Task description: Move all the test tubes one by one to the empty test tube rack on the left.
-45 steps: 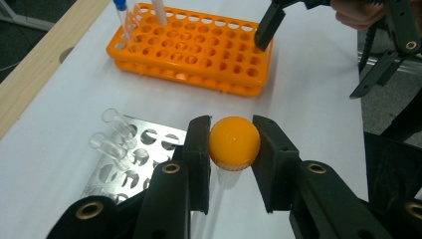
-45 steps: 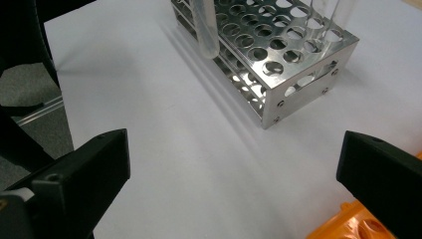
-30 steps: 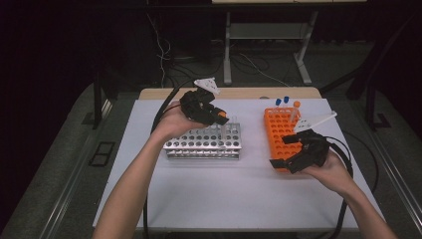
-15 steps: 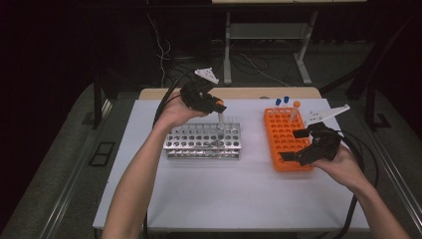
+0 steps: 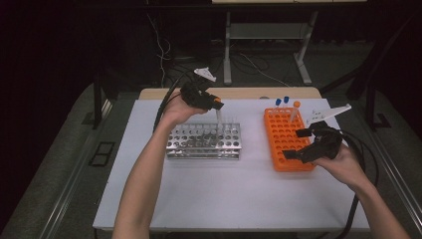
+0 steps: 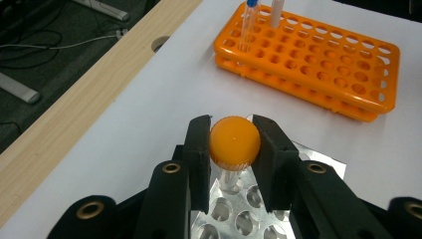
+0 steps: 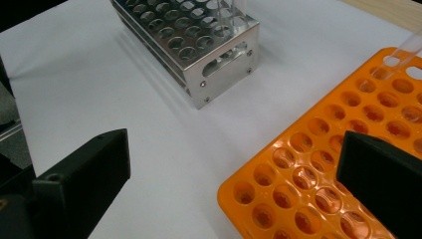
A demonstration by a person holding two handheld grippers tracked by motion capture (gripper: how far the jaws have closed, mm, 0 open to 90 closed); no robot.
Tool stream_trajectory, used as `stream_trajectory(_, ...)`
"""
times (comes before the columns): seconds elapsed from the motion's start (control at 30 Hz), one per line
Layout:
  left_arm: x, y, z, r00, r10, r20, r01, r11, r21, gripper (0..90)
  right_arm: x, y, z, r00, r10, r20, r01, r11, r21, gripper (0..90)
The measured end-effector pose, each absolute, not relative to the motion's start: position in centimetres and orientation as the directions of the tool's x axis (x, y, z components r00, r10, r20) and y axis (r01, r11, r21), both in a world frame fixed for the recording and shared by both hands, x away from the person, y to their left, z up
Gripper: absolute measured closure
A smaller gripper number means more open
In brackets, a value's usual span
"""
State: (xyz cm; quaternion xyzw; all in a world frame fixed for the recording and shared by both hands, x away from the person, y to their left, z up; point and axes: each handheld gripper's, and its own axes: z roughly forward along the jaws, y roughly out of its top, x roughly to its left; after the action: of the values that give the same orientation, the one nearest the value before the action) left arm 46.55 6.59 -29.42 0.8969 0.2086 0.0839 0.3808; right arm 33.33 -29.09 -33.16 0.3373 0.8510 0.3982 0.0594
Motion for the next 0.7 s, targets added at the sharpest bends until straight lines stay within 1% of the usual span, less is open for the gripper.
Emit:
stream_trajectory(0.27,46.7,6.0,-30.3,0.905,0.425,-0.013,0.305,-0.629,0.715,68.6,34.3,-29.9,-33.7,-0.744,0.645,0.175,0.543,0.43,0.721,0.1)
stream_trajectory(0.7,46.8,6.0,-32.3,0.904,0.425,-0.041,0.328,-0.629,0.705,68.6,36.7,-32.2,-34.9,-0.681,0.698,0.222,0.594,0.349,0.724,0.1)
